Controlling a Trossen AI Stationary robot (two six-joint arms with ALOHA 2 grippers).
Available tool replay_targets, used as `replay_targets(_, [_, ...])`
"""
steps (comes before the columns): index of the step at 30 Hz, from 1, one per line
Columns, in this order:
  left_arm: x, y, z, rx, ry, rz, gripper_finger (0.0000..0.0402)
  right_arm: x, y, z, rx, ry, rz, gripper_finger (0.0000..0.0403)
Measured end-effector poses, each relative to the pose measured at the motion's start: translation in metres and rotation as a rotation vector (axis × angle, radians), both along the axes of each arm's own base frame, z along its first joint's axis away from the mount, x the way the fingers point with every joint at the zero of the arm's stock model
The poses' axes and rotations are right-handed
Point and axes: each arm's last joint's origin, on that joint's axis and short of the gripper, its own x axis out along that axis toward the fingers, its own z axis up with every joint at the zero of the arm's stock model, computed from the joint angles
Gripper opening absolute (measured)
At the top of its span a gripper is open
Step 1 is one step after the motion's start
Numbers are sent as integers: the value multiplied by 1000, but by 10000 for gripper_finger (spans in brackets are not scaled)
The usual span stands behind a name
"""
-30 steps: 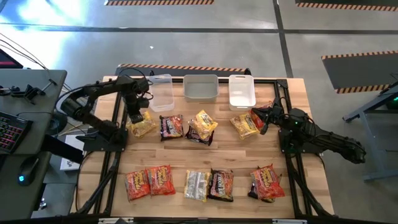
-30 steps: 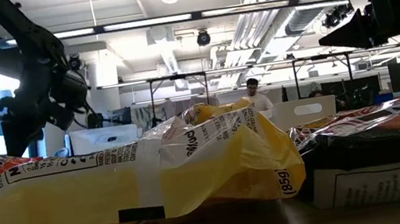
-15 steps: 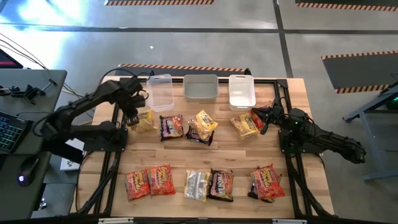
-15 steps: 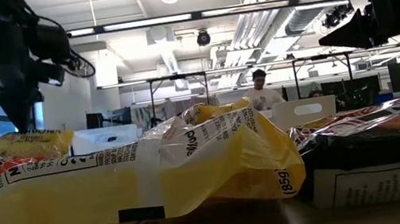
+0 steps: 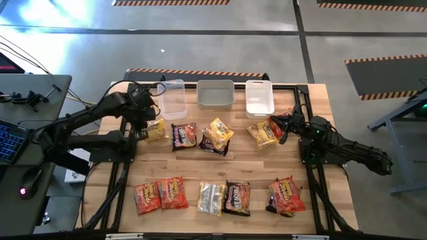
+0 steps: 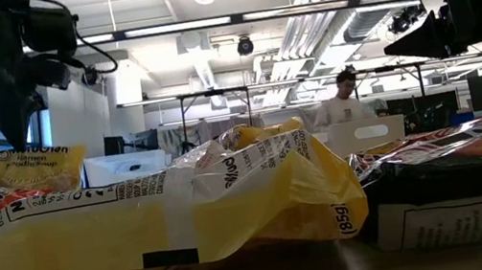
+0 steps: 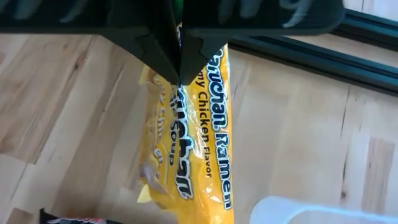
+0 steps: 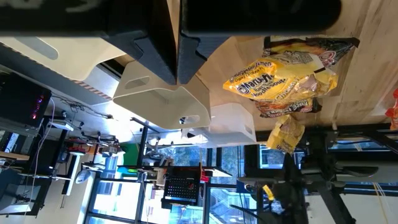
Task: Sort Maruchan noodles
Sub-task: Put the yellow noodle pack into the transparent bin
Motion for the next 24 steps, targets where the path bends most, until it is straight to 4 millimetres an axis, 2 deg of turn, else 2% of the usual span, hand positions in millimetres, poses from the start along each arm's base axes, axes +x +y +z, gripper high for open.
replay_targets(9, [10,-15,0,41,12,-53,0,0,0,0,0,0,0,0])
replay_targets(24, [16,-28,1,65,17,-136,0,0,0,0,-1,-1,0,0])
